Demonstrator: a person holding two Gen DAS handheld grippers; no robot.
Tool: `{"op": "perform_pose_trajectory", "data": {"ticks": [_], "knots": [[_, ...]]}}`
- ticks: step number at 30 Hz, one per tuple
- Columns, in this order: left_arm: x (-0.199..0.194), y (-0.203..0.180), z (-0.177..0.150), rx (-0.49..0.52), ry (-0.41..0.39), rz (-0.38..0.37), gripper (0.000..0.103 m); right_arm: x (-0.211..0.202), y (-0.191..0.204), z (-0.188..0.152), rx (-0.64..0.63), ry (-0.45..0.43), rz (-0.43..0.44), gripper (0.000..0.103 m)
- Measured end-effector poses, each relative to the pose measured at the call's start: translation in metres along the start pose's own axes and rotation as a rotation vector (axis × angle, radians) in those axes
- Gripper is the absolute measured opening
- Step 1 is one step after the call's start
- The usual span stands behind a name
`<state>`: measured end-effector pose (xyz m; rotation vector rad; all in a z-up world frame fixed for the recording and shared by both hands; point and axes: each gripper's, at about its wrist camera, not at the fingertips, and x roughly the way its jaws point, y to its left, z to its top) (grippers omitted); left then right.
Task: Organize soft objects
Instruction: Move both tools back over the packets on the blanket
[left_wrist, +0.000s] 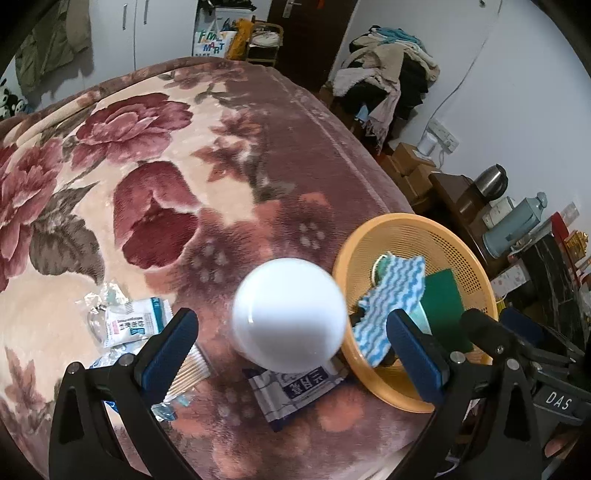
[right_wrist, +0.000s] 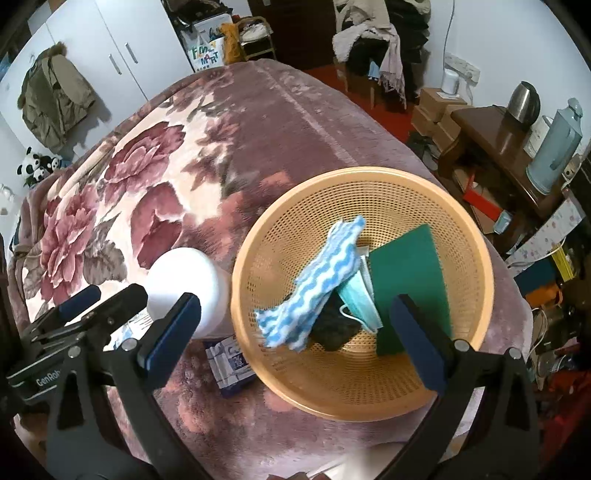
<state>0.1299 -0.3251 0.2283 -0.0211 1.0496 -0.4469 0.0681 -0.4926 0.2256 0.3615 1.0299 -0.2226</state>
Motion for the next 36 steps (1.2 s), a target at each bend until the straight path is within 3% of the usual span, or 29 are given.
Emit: {"op": "perform_pose_trajectory", "data": {"ticks": [36], "knots": [[-0.013,0.125,-0.007,-0.156,-0.011,0.064,0.102,0.029,0.103,-0.004,-0.162,0.044,0.013,0.103]]}}
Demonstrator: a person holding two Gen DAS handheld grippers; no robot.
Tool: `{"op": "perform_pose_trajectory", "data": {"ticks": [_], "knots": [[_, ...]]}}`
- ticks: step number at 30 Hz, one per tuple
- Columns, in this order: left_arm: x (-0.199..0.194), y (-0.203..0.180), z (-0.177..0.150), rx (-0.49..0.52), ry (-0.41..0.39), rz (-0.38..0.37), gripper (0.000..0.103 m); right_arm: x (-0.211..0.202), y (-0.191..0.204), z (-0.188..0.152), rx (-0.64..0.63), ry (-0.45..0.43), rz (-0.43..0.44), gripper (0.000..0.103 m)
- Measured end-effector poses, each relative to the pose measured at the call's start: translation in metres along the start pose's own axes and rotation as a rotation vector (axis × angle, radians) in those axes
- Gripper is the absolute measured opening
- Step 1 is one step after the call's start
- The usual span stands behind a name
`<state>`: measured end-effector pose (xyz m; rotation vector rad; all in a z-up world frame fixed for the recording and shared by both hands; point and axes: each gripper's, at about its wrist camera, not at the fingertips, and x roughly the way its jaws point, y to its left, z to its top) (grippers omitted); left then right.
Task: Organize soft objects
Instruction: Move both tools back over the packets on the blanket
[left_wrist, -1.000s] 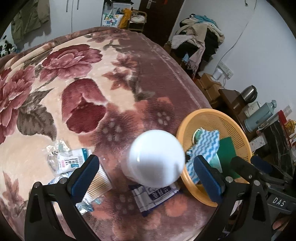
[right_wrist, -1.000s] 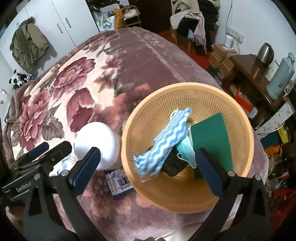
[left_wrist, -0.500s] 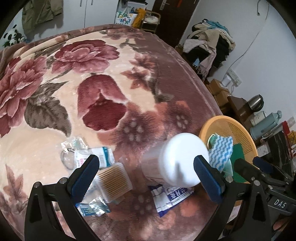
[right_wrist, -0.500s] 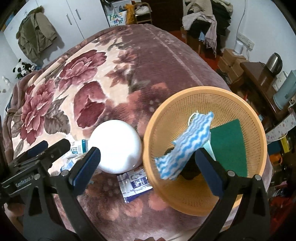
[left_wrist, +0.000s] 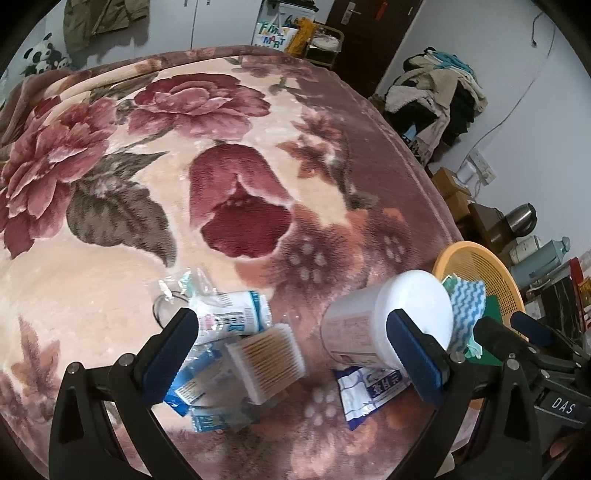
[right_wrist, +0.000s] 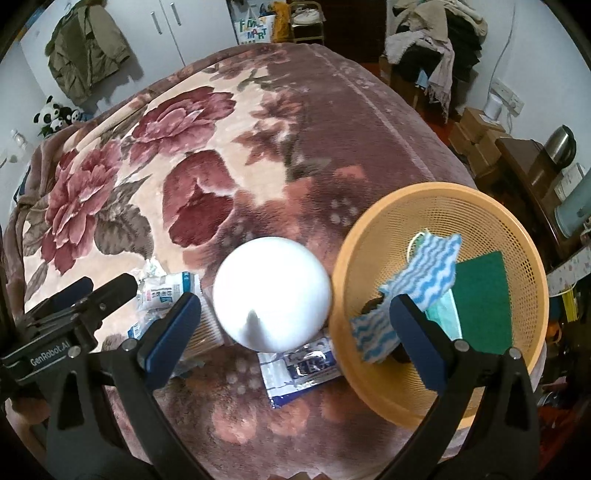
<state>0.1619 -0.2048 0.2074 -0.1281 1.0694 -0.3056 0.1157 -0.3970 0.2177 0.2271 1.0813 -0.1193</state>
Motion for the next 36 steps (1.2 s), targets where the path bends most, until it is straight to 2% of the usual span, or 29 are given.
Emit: {"op": "perform_pose_trajectory", "data": {"ticks": [26,36], "knots": [[-0.017,0.097,-0.012,-0.104,-0.002,0.059,0.102,0.011,0.089,-0.002,-0.138,0.008,0.032,0.103],[-0.012,0.133,-0.028,-0.136,0.027,0.074,0.102,0.026,0.122,-0.015,-0.183,0.039,0.057,0.103]]}}
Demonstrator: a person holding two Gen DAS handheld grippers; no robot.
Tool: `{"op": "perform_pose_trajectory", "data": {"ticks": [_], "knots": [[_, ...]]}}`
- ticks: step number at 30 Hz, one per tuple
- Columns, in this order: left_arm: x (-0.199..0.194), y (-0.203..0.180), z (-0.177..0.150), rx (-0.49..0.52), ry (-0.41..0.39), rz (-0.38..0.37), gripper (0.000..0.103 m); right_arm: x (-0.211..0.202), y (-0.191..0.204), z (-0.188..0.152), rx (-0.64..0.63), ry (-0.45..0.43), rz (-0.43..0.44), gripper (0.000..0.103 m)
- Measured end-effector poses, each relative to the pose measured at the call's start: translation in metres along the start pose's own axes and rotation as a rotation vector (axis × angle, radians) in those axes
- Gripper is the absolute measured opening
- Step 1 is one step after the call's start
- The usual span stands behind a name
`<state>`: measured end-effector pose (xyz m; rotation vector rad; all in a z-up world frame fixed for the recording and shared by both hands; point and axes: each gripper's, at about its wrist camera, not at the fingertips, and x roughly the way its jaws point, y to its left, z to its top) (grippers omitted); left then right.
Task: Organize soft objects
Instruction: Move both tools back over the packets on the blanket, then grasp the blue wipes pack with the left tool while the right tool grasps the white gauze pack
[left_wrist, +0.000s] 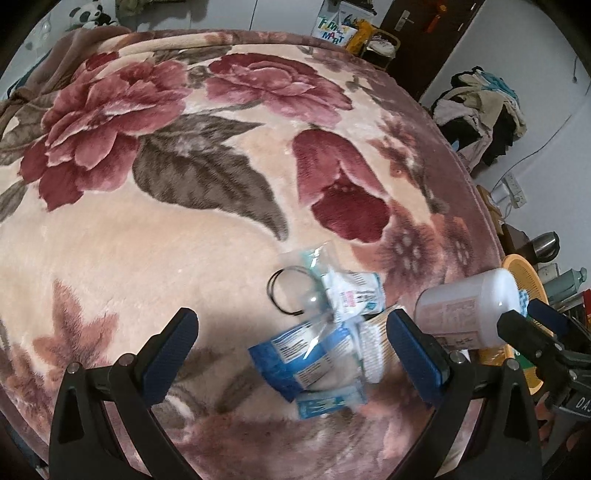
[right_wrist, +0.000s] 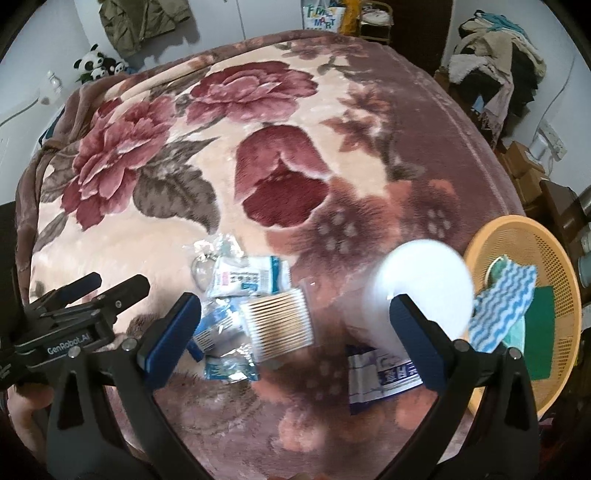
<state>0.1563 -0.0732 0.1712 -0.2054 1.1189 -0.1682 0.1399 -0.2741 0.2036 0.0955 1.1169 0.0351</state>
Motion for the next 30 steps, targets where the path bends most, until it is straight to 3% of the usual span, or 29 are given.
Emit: {"op": "perform_pose_trajectory", "data": {"ticks": [16,30], "knots": [[0.025,0.059,-0.021,-0.067,0.062,0.006,0.102,0.042,0.044,-0.012,-0.052,0.088,0.042,0.103],[0.064,0.065,-0.042,0.009,0.140,-0.033,0.102,0.108,0.048,0.005,-0.028,0.191,0.094,0.103]]}}
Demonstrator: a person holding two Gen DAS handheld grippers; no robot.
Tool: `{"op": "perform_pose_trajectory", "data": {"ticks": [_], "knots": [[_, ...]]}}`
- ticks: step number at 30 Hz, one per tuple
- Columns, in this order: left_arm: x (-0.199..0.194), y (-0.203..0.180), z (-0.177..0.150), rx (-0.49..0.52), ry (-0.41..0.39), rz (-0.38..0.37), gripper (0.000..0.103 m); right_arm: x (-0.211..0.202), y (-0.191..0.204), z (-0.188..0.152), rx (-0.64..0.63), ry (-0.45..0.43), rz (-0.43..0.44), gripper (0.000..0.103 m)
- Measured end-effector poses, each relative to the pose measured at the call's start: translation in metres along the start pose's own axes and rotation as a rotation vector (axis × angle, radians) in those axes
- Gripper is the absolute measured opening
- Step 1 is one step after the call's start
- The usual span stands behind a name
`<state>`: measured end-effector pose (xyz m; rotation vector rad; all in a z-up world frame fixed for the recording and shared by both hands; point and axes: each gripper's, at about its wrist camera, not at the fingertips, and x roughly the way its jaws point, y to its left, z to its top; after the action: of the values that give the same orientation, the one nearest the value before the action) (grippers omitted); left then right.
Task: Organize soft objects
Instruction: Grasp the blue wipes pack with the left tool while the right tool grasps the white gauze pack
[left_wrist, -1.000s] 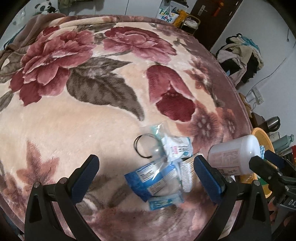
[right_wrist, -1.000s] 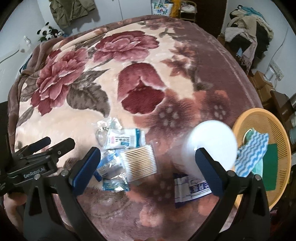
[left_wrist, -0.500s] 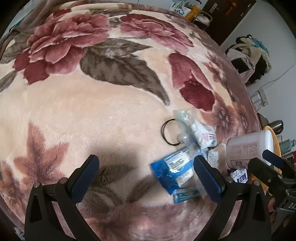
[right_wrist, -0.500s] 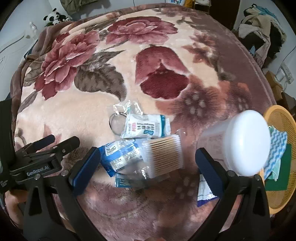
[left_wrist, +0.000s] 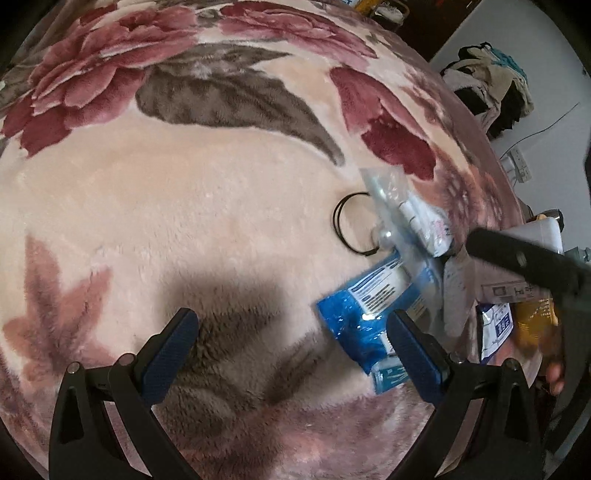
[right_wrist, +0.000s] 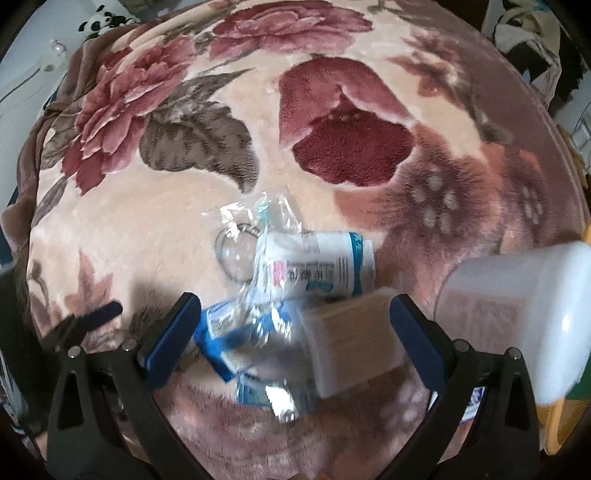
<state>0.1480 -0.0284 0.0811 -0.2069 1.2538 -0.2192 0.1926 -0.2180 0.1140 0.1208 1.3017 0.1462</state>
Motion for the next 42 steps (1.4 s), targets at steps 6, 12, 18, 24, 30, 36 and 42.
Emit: {"op": "perform_pose_trajectory", "data": {"ticks": [6,12,18,24,30,36,42], "knots": [[0.011,0.002,-0.007,0.027,0.007,-0.013,0.102,0.032,-0.007,0.013,0.039,0.042,0.029,0.103],[0.019,-0.012,-0.010,0.127,0.018,-0.010,0.102,0.051,-0.017,0.016,0.086,0.053,0.084,0.090],[0.025,-0.038,-0.008,0.229,0.014,-0.009,0.102,0.041,-0.022,0.011,0.070,0.021,0.109,0.073],[0.043,-0.069,-0.002,0.320,0.043,-0.006,0.102,0.026,-0.027,0.010,0.072,-0.017,0.123,0.073],[0.062,-0.090,-0.002,0.434,0.076,0.004,0.091,0.022,-0.036,0.008,0.084,-0.023,0.119,0.073],[0.077,-0.093,0.007,0.417,0.092,-0.064,0.065,0.024,-0.043,0.005,0.091,-0.021,0.122,0.073],[0.061,-0.063,0.006,0.280,0.027,-0.118,0.057,0.017,-0.034,0.000,0.062,-0.031,0.134,0.073]]}}
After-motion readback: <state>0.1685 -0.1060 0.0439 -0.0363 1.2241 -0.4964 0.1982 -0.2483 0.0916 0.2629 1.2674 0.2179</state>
